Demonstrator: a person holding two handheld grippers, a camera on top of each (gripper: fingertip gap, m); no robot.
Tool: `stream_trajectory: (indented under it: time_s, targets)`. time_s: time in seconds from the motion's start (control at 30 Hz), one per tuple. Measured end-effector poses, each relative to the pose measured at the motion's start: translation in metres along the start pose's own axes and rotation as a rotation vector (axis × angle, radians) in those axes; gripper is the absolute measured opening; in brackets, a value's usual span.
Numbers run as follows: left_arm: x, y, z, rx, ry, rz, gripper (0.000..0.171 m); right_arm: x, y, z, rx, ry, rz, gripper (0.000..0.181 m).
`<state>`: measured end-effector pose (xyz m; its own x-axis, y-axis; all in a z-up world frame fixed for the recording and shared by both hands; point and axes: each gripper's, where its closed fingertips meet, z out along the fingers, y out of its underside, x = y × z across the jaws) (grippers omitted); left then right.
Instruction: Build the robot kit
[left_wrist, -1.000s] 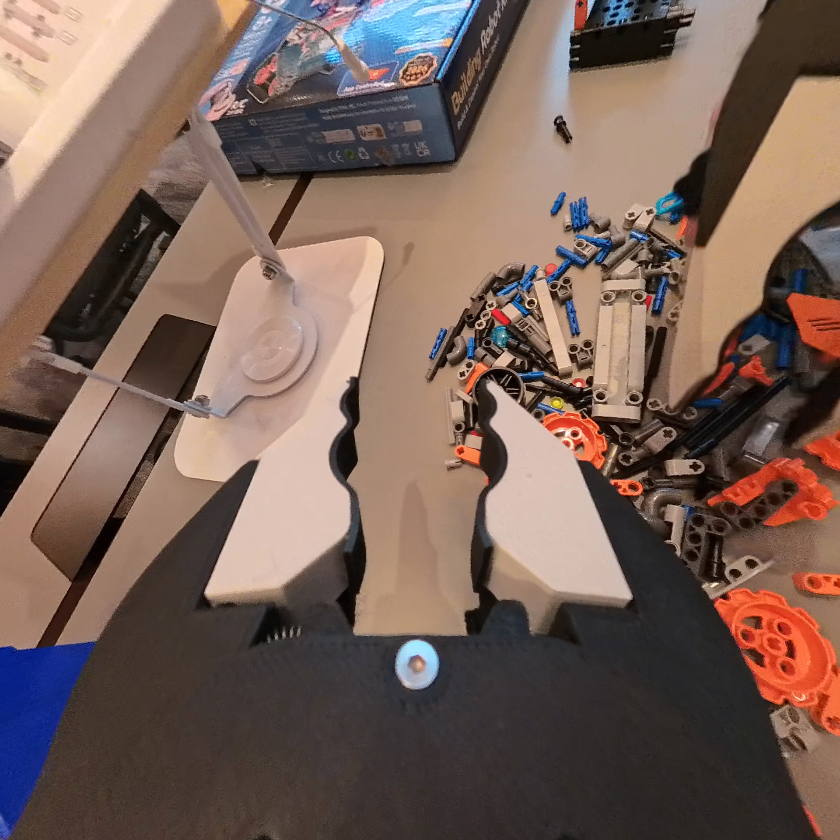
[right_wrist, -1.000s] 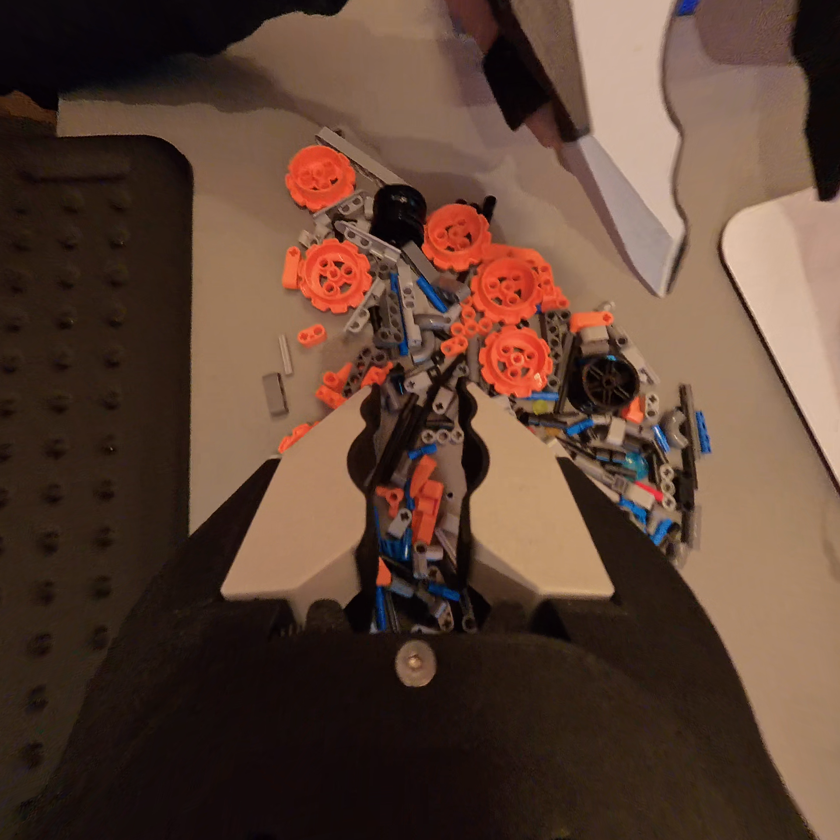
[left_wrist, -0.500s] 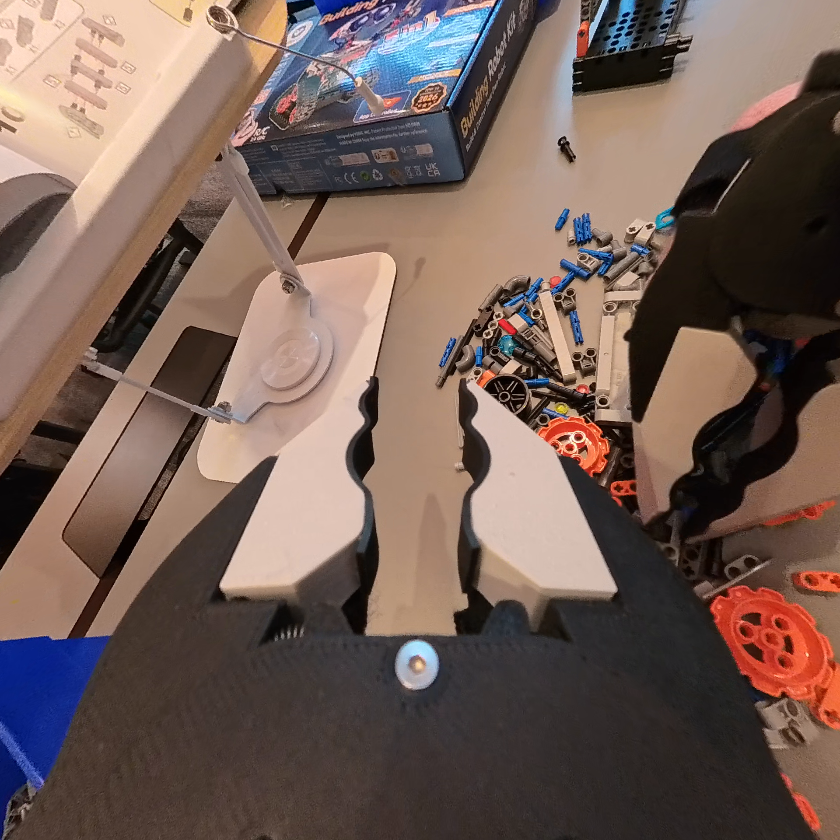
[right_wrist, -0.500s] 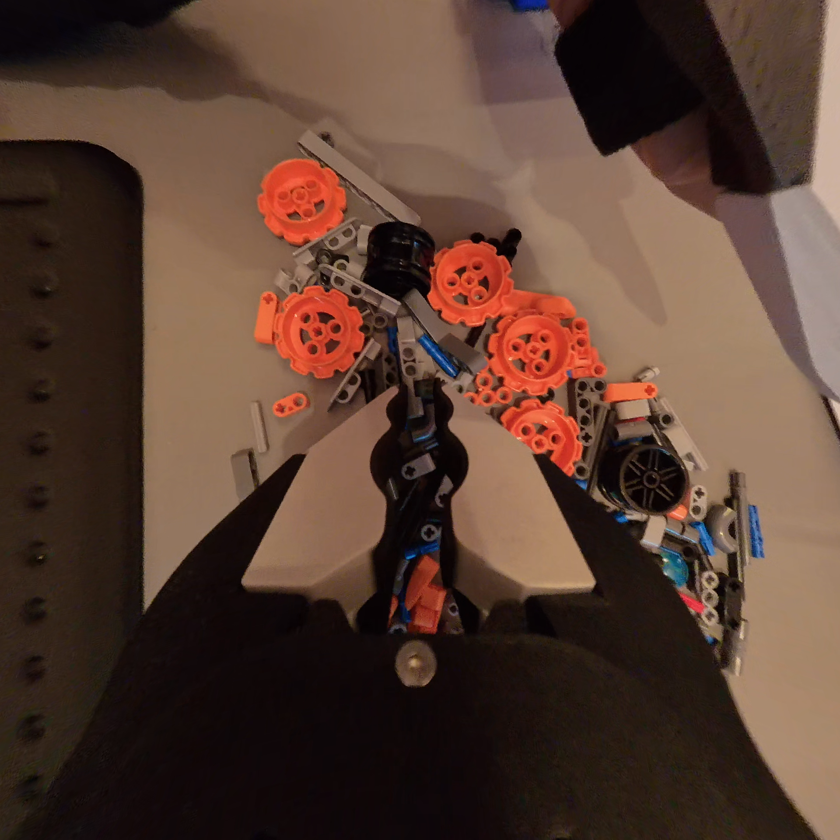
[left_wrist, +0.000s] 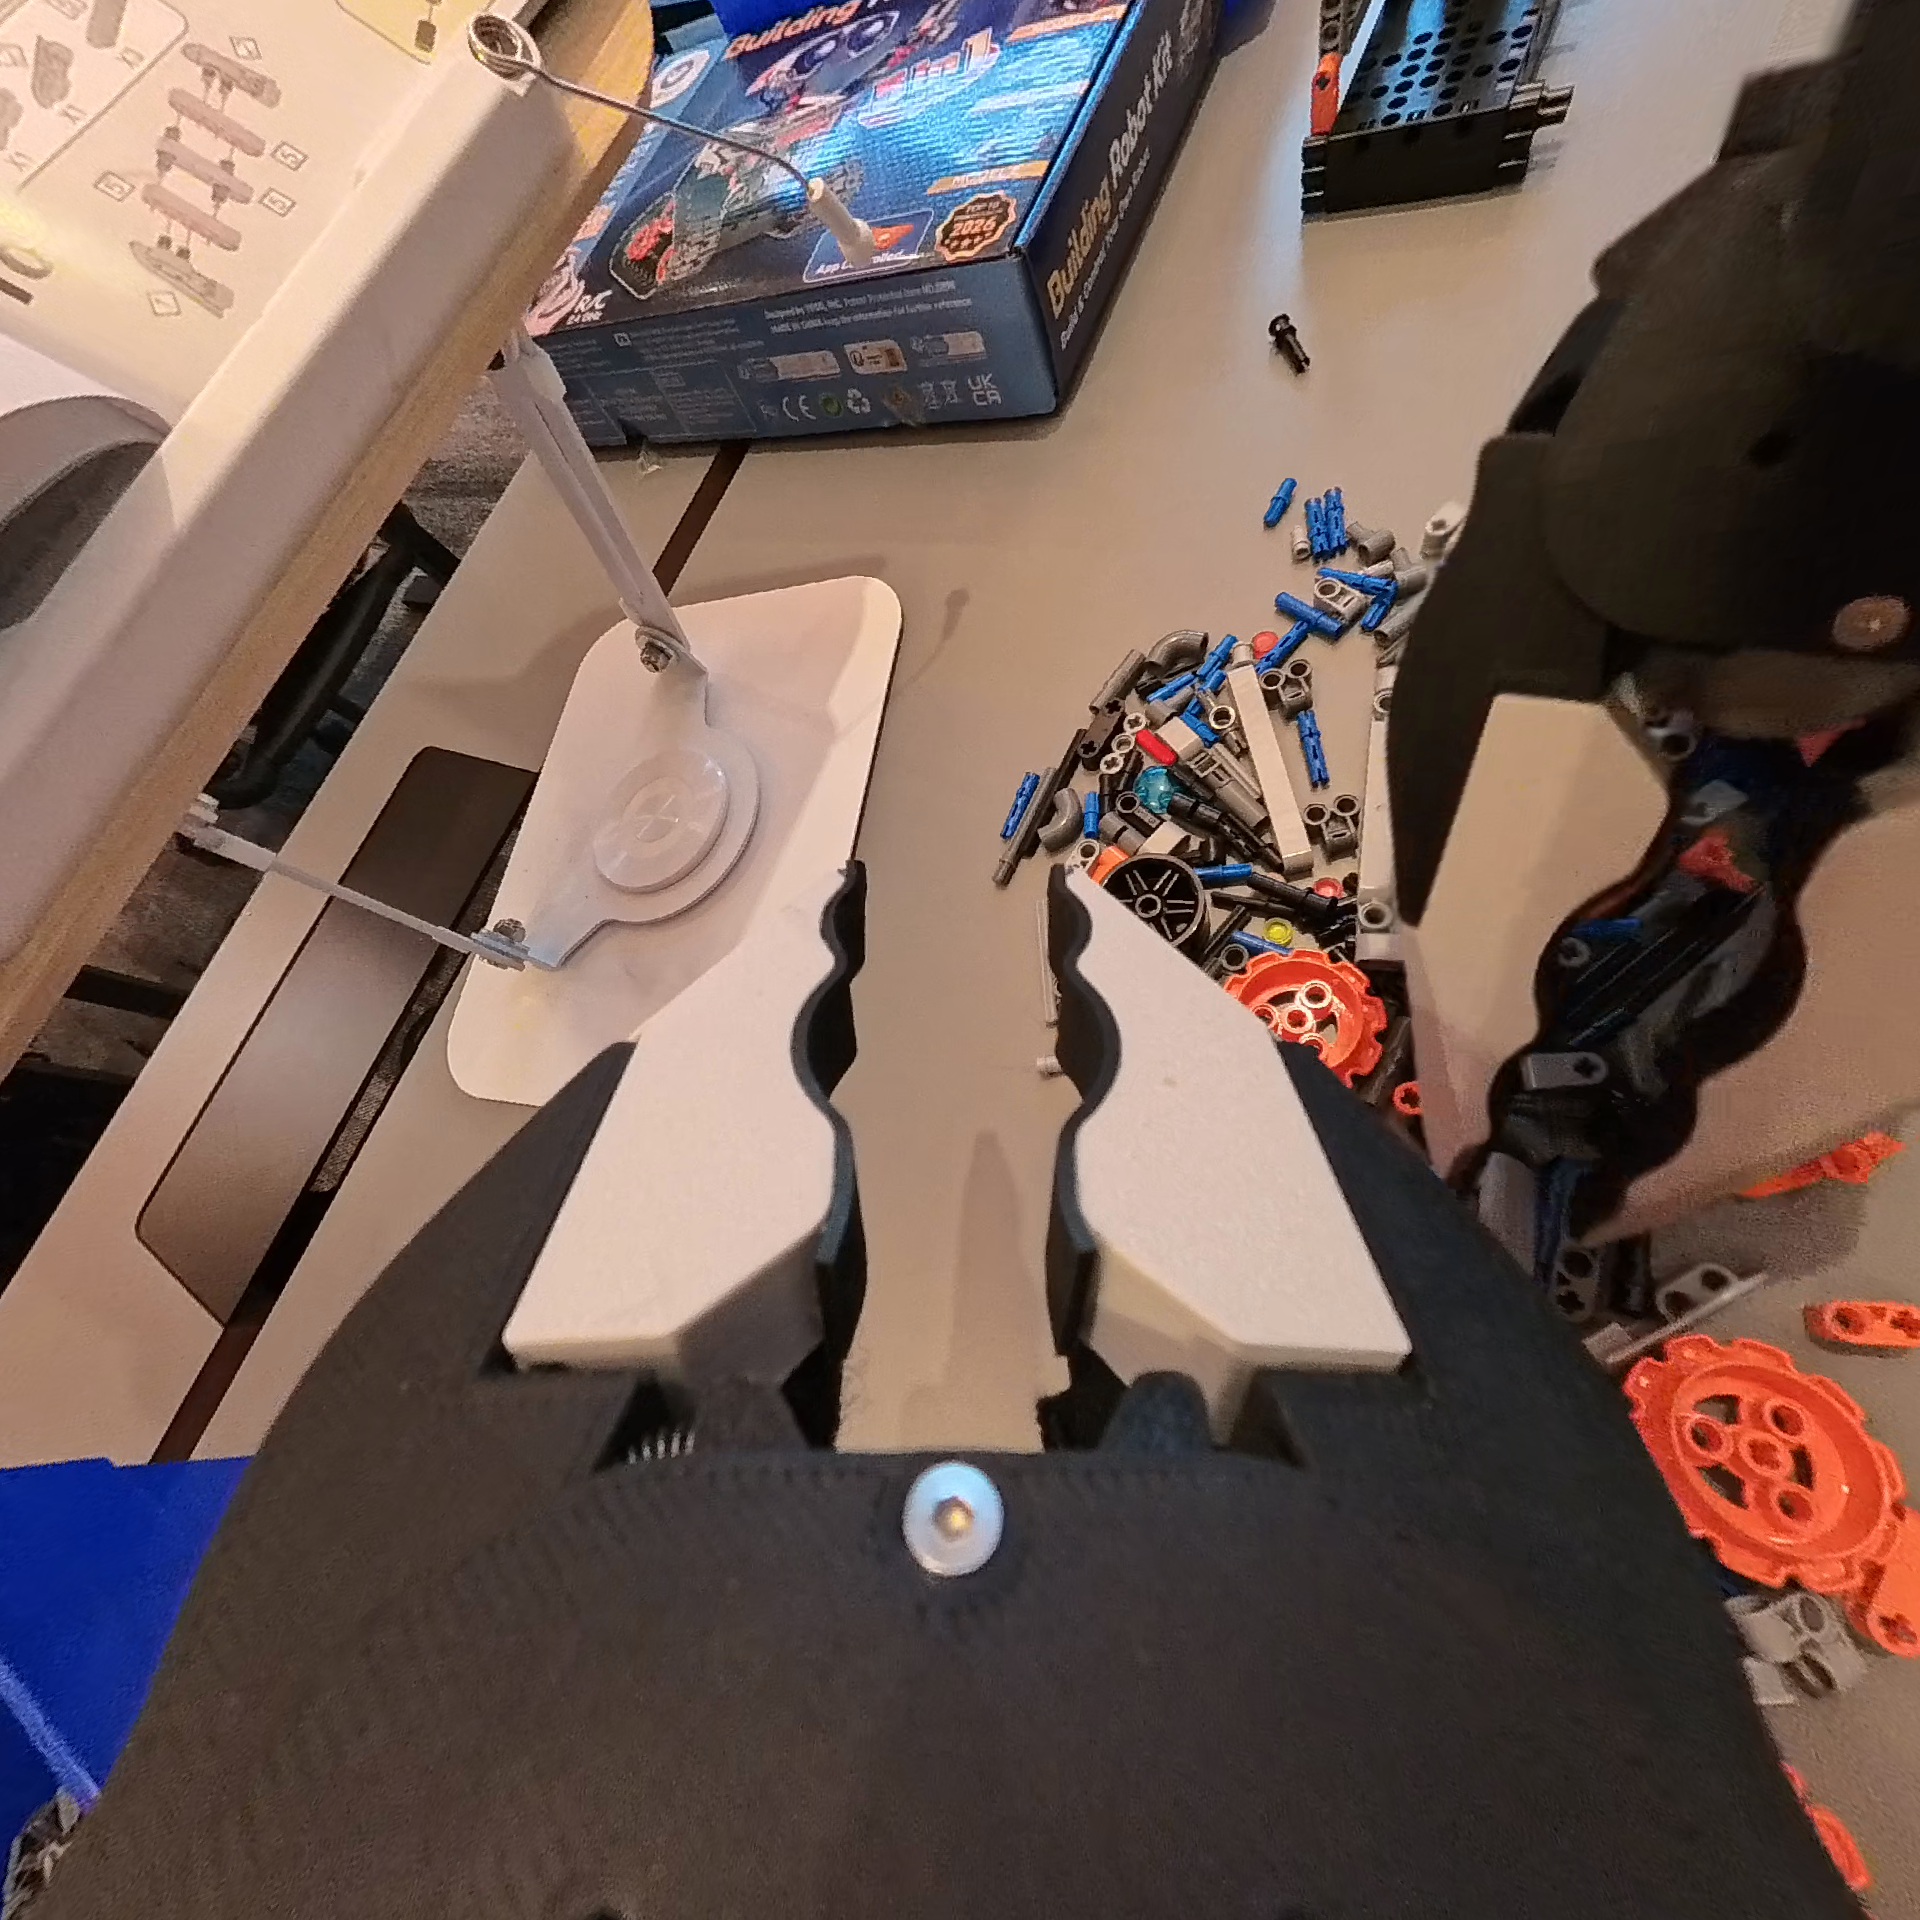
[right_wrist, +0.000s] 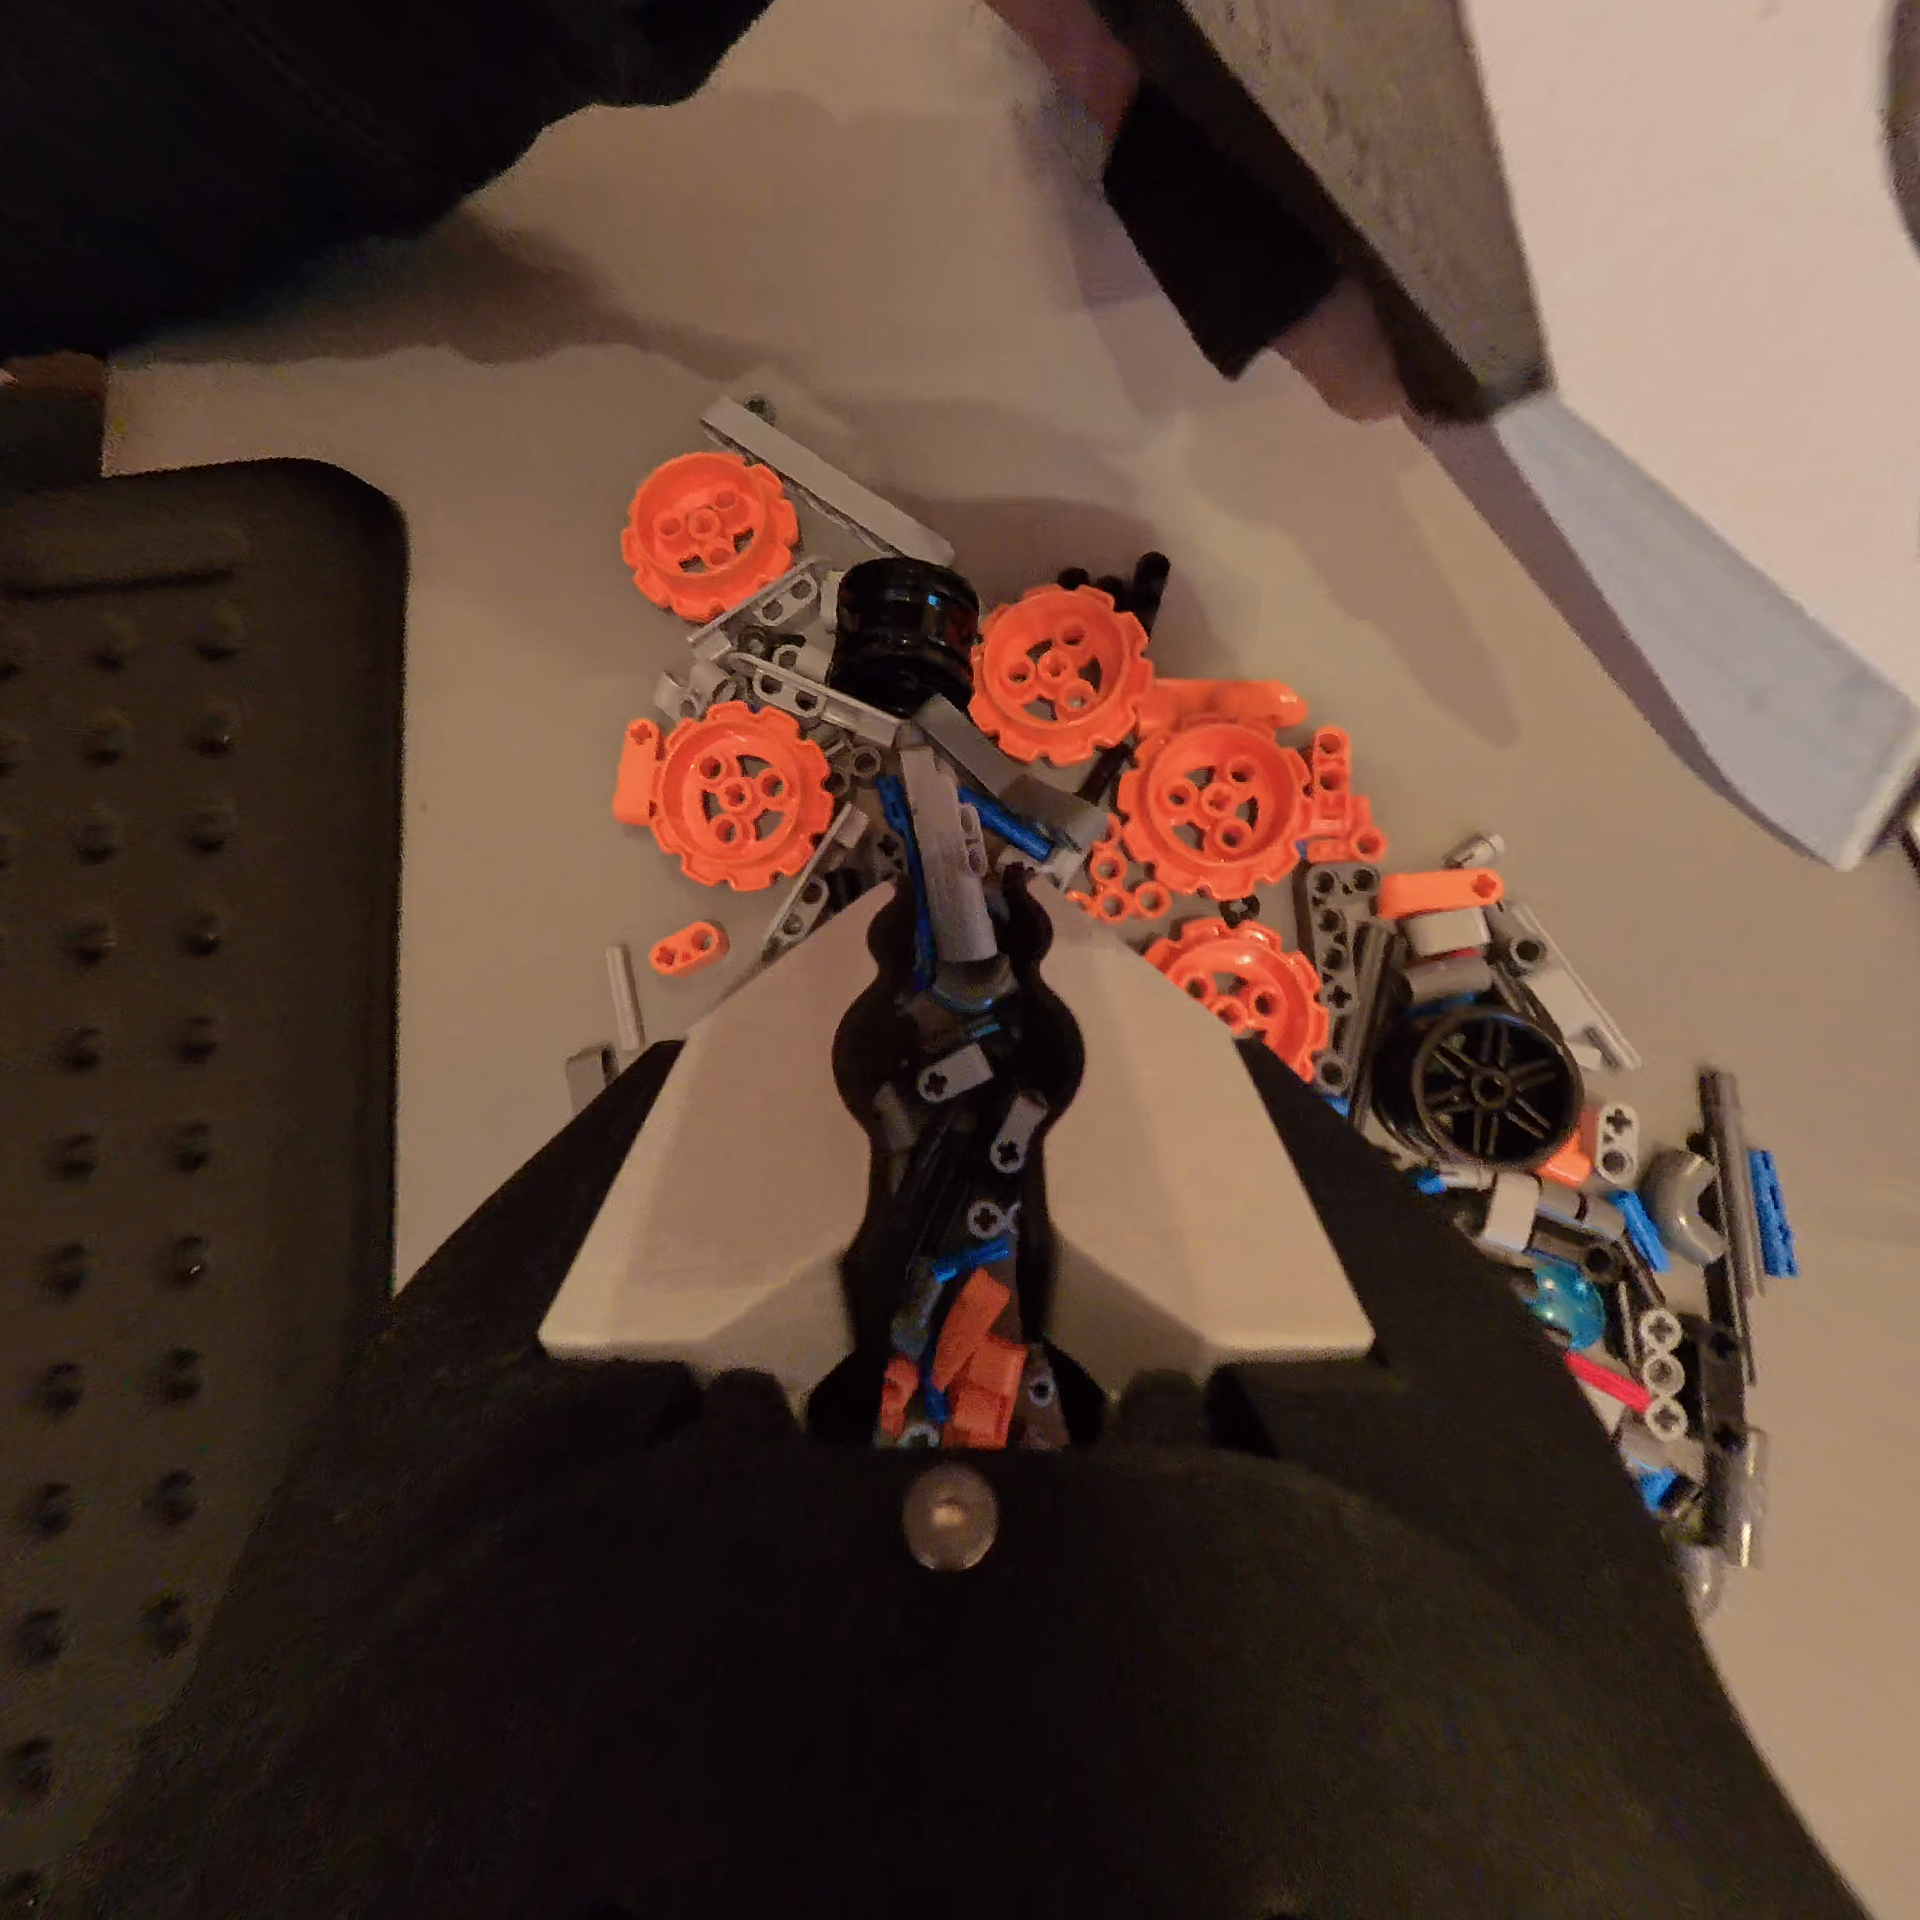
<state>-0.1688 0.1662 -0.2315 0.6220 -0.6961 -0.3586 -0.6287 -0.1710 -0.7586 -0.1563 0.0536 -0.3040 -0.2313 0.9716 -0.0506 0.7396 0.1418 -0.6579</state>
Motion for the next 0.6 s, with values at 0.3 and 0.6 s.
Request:
stream_trajectory:
  time_s: [0.3,0.6]
  targets:
    - [-0.001,0.002,-0.001,-0.003,-0.005,0.003,0.032,0.001,-0.003,0.010,-0.006,0.019,-0.021,0.010]
    - [-0.003,0.006,0.001,-0.010,-0.009,-0.003,0.032,0.006,0.005,-0.062,0.167,0.073,0.105,0.000]
